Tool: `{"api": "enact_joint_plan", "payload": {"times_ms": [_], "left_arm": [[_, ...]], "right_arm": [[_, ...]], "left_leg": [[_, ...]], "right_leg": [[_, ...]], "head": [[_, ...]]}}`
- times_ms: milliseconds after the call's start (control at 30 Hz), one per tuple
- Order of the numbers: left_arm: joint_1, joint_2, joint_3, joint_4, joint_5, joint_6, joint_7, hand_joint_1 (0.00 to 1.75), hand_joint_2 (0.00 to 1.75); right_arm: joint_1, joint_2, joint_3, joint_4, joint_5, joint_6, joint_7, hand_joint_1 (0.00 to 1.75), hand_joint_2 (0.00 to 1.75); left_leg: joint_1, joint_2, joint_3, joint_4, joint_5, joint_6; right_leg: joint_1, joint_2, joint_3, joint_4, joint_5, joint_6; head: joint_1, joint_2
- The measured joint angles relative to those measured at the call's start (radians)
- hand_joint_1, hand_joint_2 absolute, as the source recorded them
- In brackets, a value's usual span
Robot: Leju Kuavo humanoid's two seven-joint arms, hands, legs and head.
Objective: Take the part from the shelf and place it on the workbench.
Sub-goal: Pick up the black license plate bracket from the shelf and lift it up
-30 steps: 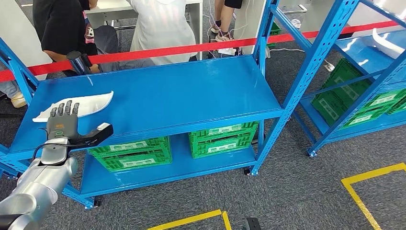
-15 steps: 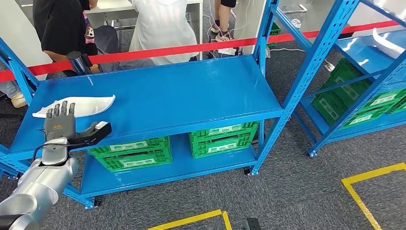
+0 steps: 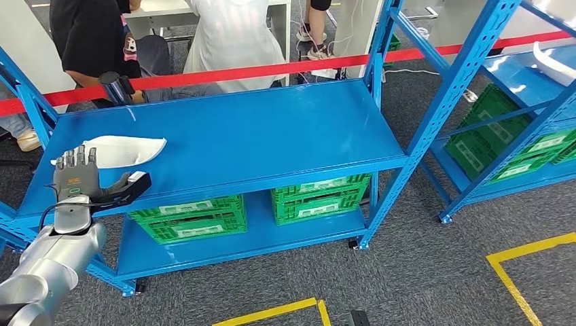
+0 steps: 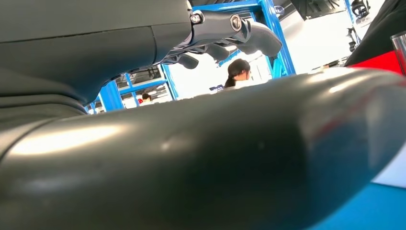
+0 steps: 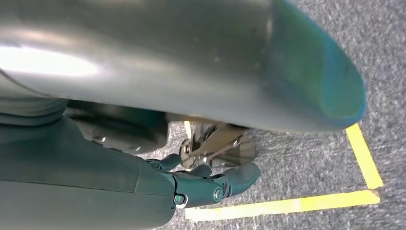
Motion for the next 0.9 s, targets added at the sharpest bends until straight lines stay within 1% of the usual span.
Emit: {"api": "enact_joint_plan", "payload": {"times_ms": [33,67,100,133,167,200,233,267,300,333,367,433,467,500,533,567,600,633,667,700,767,800,833,867,900], "left_arm": [[0.0,-0.001,0.0,0.0,0.0,0.0,0.0,0.0,0.0],[0.0,-0.002,0.0,0.0,0.0,-0.001,0.0,0.0,0.0],[0.0,-0.002,0.0,0.0,0.0,-0.002,0.0,0.0,0.0],[0.0,-0.003,0.0,0.0,0.0,-0.004,0.0,0.0,0.0],[-0.001,-0.003,0.0,0.0,0.0,-0.006,0.001,0.0,0.0],[-0.001,-0.003,0.0,0.0,0.0,-0.007,0.002,0.0,0.0],[-0.001,-0.004,0.0,0.0,0.0,-0.008,0.003,0.0,0.0],[-0.002,-0.004,0.0,0.0,0.0,-0.009,0.004,0.0,0.0],[-0.002,-0.004,0.0,0.0,0.0,-0.009,0.004,0.0,0.0],[-0.003,-0.004,0.0,-0.001,0.0,-0.01,0.005,0.0,0.0],[-0.005,-0.003,0.0,-0.001,0.0,-0.011,0.005,0.0,0.0],[-0.008,-0.003,0.0,0.0,0.0,-0.014,0.006,0.0,0.0],[-0.007,-0.003,0.0,0.001,0.0,-0.016,0.008,0.0,0.0],[-0.005,-0.003,0.0,0.002,0.0,-0.017,0.01,0.0,0.0],[-0.003,-0.003,0.0,0.003,0.0,-0.018,0.012,0.0,0.0],[-0.003,-0.002,0.0,0.003,0.0,-0.018,0.013,0.0,0.0],[-0.003,-0.002,0.0,0.003,0.0,-0.018,0.013,0.0,0.0],[-0.004,-0.002,0.0,0.003,0.0,-0.018,0.014,0.0,0.0],[-0.005,-0.002,0.0,0.003,0.0,-0.018,0.014,0.0,0.0],[-0.006,-0.002,0.0,0.004,0.0,-0.018,0.014,0.0,0.0],[-0.006,-0.001,0.0,0.004,0.0,-0.019,0.013,0.0,0.0],[-0.006,-0.001,0.0,0.003,0.0,-0.018,0.012,0.0,0.0],[-0.007,-0.002,0.0,0.002,0.0,-0.017,0.01,0.0,0.0],[-0.009,-0.002,0.0,0.001,0.0,-0.016,0.008,0.0,0.0],[-0.01,-0.003,0.0,0.001,0.0,-0.015,0.007,0.0,0.0]], "right_arm": [[0.001,0.0,-0.001,0.0,0.0,0.0,0.0,0.0,0.0],[0.001,0.0,-0.002,0.0,0.0,-0.001,0.0,0.0,0.0],[0.0,-0.001,-0.003,0.0,0.0,-0.001,0.0,0.0,0.0],[-0.001,-0.001,-0.005,0.0,0.0,-0.001,0.0,0.0,0.0],[-0.002,-0.001,-0.006,0.0,0.0,-0.001,0.0,0.0,0.0],[-0.002,-0.002,-0.006,0.0,-0.001,0.0,0.0,0.0,0.0],[-0.002,-0.002,-0.007,0.0,0.0,0.0,0.001,0.0,0.0],[-0.002,-0.001,-0.007,0.0,0.0,0.0,0.001,0.0,0.0],[-0.003,-0.001,-0.007,0.0,0.0,0.001,0.002,0.0,0.0],[-0.004,-0.001,-0.007,0.0,0.001,0.001,0.002,0.0,0.0],[-0.005,0.0,-0.007,0.0,0.002,0.001,0.003,0.0,0.0],[-0.005,0.0,-0.007,0.0,0.004,0.001,0.006,0.0,0.0],[-0.005,0.0,-0.007,0.0,0.006,0.001,0.009,0.0,0.0],[-0.005,0.0,-0.007,0.0,0.007,0.001,0.012,0.0,0.0],[-0.005,0.0,-0.007,0.0,0.008,0.001,0.014,0.0,0.0],[-0.005,0.0,-0.007,0.0,0.009,0.001,0.015,0.0,0.0],[-0.005,0.0,-0.007,0.0,0.01,0.001,0.015,0.0,0.0],[-0.005,-0.001,-0.007,0.0,0.01,0.002,0.016,0.0,0.0],[-0.006,-0.001,-0.007,0.0,0.011,0.002,0.016,0.0,0.0],[-0.006,-0.002,-0.007,0.0,0.013,0.002,0.018,0.0,0.0],[-0.007,-0.002,-0.007,0.0,0.016,0.003,0.02,0.0,0.0],[-0.007,-0.002,-0.007,0.0,0.016,0.004,0.021,0.0,0.0],[-0.007,-0.002,-0.007,0.0,0.017,0.004,0.021,0.0,0.0],[-0.008,-0.002,-0.007,0.0,0.017,0.004,0.021,0.0,0.0],[-0.008,-0.002,-0.007,0.0,0.017,0.004,0.021,0.0,0.0]], "left_leg": [[-0.001,-0.001,0.001,0.003,-0.002,-0.002],[-0.001,-0.002,0.002,0.006,-0.005,-0.005],[-0.001,-0.003,0.002,0.01,-0.008,-0.008],[-0.003,-0.003,0.002,0.014,-0.012,-0.013],[-0.004,-0.003,0.001,0.016,-0.014,-0.019],[-0.004,-0.003,0.001,0.017,-0.015,-0.026],[-0.004,-0.003,0.001,0.015,-0.015,-0.032],[-0.002,-0.003,0.002,0.014,-0.015,-0.039],[-0.001,-0.002,-0.001,0.019,-0.019,-0.047],[0.001,-0.001,-0.009,0.038,-0.031,-0.054],[0.004,-0.001,-0.027,0.077,-0.054,-0.062],[0.009,0.001,-0.088,0.205,-0.113,-0.074],[0.011,0.001,-0.118,0.262,-0.131,-0.079],[0.014,0.001,-0.134,0.29,-0.132,-0.082],[0.016,0.001,-0.13,0.277,-0.112,-0.084],[0.018,0.002,-0.107,0.226,-0.078,-0.085],[0.021,0.003,-0.072,0.152,-0.042,-0.087],[0.021,0.003,-0.037,0.084,-0.018,-0.086],[0.02,0.003,-0.013,0.037,-0.006,-0.081],[0.019,0.002,-0.001,0.014,-0.005,-0.074],[0.016,0.0,0.0,0.012,-0.009,-0.054],[0.017,-0.001,0.002,0.01,-0.01,-0.046],[0.018,0.0,0.003,0.009,-0.011,-0.037],[0.018,0.0,0.006,0.007,-0.012,-0.029],[0.018,0.001,0.007,0.006,-0.013,-0.024]], "right_leg": [[0.002,0.0,0.003,-0.024,0.028,-0.005],[0.004,0.0,0.024,-0.083,0.069,-0.012],[0.007,0.0,0.052,-0.152,0.104,-0.019],[0.01,0.0,0.074,-0.209,0.128,-0.024],[0.013,0.0,0.089,-0.246,0.14,-0.029],[0.016,0.0,0.094,-0.259,0.141,-0.032],[0.018,0.0,0.093,-0.261,0.142,-0.035],[0.017,0.001,0.094,-0.264,0.144,-0.041],[0.016,0.001,0.097,-0.268,0.146,-0.047],[0.014,0.001,0.099,-0.272,0.149,-0.053],[0.011,0.001,0.102,-0.275,0.151,-0.058],[0.011,0.001,0.103,-0.275,0.15,-0.061],[0.011,0.001,0.103,-0.275,0.149,-0.062],[0.01,0.001,0.104,-0.274,0.148,-0.061],[0.009,0.001,0.106,-0.274,0.146,-0.06],[0.007,0.001,0.108,-0.273,0.143,-0.057],[0.006,0.001,0.112,-0.272,0.14,-0.053],[0.007,0.002,0.114,-0.27,0.136,-0.048],[0.008,0.002,0.115,-0.269,0.135,-0.042],[0.01,0.003,0.115,-0.27,0.134,-0.037],[0.011,0.003,0.116,-0.274,0.134,-0.026],[0.01,0.002,0.116,-0.269,0.13,-0.02],[0.01,0.001,0.11,-0.252,0.119,-0.015],[0.009,0.001,0.092,-0.214,0.098,-0.01],[0.009,0.0,0.063,-0.155,0.07,-0.008]], "head": [[0.0,0.0],[0.0,0.0],[0.0,0.0],[0.0,0.0],[0.0,0.0],[-0.001,0.0],[-0.001,0.0],[-0.001,0.0],[-0.001,0.0],[-0.003,0.0],[-0.005,0.0],[-0.009,0.0],[-0.008,0.0],[-0.008,0.0],[-0.008,0.0],[-0.008,0.0],[-0.008,0.0],[-0.009,0.0],[-0.01,0.0],[-0.01,0.0],[-0.008,0.0],[-0.007,0.0],[-0.006,0.0],[-0.005,0.0],[-0.004,0.0]]}}
